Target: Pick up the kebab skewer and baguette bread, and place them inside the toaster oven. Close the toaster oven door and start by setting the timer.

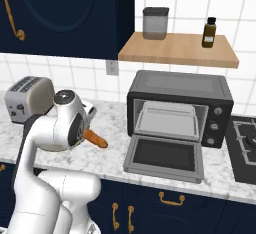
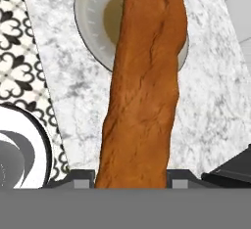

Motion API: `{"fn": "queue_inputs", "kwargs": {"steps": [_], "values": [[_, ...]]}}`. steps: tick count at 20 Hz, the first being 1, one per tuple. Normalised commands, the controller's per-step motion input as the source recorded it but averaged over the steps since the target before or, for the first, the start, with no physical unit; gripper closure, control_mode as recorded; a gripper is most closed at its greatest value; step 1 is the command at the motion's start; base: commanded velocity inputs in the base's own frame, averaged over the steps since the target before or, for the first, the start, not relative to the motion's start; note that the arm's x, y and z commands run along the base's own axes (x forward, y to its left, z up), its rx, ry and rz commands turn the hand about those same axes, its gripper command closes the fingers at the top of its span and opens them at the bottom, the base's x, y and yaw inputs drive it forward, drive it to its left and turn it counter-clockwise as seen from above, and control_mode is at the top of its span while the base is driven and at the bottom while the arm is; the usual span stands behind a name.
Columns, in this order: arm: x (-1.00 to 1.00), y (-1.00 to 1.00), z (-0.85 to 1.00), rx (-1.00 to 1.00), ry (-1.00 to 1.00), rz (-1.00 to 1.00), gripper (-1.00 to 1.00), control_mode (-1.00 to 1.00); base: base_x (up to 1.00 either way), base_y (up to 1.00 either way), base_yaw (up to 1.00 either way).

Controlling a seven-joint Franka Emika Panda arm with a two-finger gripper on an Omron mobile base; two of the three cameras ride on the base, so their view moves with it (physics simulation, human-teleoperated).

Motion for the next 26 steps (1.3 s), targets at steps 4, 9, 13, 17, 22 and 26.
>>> {"fn": "queue_inputs", "kwargs": {"steps": [4, 9, 13, 17, 22, 26], "values": [[-0.18, -1.00, 0.62, -0.04, -0.16, 0.30, 1.00, -1.00, 0.00, 0.00, 0.00], [0.20, -0.95, 0.62, -0.08, -0.09, 0.23, 1.00, -1.00, 0.00, 0.00, 0.00], [0.05, -0.96, 0.28, -0.11, -0.28, 0.36, 1.00, -1.00, 0.00, 0.00, 0.00], [0.38, -0.71, 0.18, -0.15, -0.20, 0.20, 1.00, -1.00, 0.00, 0.00, 0.00], [0.48, -0.37, 0.03, -0.15, -0.07, 0.02, 1.00, -1.00, 0.00, 0.00, 0.00], [0.31, -0.44, -0.03, -0.07, 0.00, 0.00, 1.00, -1.00, 0.00, 0.00, 0.00]]}}
